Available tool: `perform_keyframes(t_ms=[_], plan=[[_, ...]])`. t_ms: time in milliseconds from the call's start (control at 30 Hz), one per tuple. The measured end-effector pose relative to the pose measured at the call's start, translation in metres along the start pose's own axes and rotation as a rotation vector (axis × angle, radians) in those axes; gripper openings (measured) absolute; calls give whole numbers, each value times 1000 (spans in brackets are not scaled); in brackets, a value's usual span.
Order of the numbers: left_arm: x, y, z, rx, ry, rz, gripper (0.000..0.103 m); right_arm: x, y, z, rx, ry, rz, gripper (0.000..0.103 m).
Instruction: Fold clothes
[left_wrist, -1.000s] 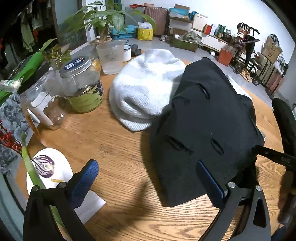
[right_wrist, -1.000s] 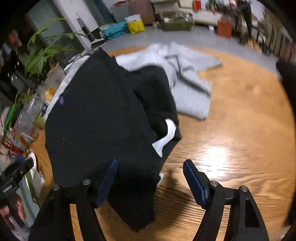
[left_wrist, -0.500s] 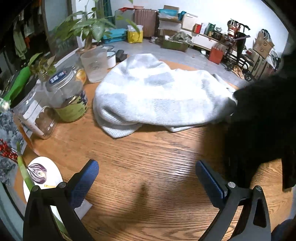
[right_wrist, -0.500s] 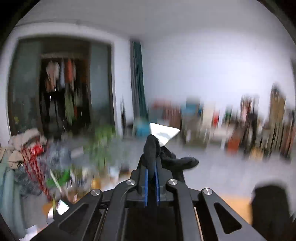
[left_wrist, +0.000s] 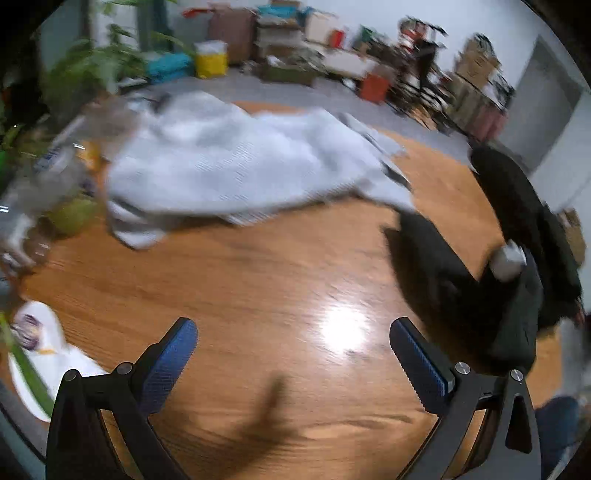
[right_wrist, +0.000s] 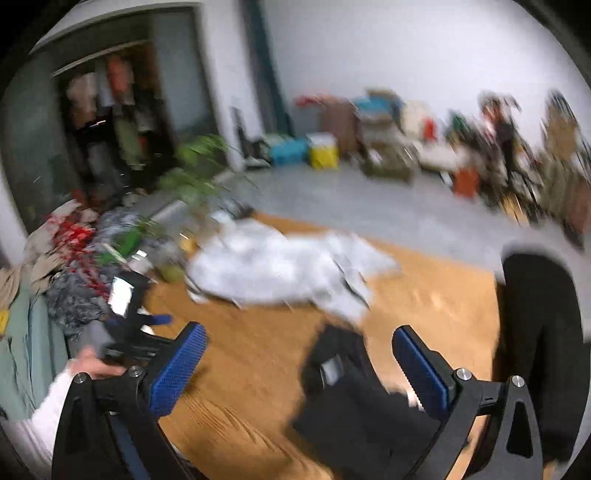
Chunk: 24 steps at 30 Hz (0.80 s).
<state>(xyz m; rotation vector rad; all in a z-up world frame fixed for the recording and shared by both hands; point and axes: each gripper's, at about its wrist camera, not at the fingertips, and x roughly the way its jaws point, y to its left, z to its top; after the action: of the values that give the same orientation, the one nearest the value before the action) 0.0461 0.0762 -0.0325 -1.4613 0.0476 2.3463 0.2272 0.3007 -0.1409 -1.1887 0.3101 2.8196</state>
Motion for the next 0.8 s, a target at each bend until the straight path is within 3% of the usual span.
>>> perform_keyframes(t_ms=[133, 267, 400, 533, 600, 667, 733, 800], plan=[[23, -60, -16, 87, 88, -87, 103, -13, -103, -59, 185, 104, -70, 103], [38, -115, -27, 135, 153, -200, 103, -26, -170, -115, 362, 108, -64, 102], [56, -147, -31, 144, 216, -233, 102, -26, -215, -153, 519, 97, -47, 102], [78, -170, -26, 130, 274, -246, 95, -36, -235, -150, 601, 68, 54, 102], [84, -182, -22, 142, 294, -260, 74, -42, -239, -149, 608, 51, 71, 102], [90, -194, -20, 161, 317, -265, 20, -47, -240, -149, 609, 43, 67, 102], [90, -203, -18, 169, 309, -277, 4, -49, -241, -153, 608, 47, 66, 102], [76, -209, -11, 164, 258, -314, 2, -51, -243, -155, 616, 49, 68, 102]])
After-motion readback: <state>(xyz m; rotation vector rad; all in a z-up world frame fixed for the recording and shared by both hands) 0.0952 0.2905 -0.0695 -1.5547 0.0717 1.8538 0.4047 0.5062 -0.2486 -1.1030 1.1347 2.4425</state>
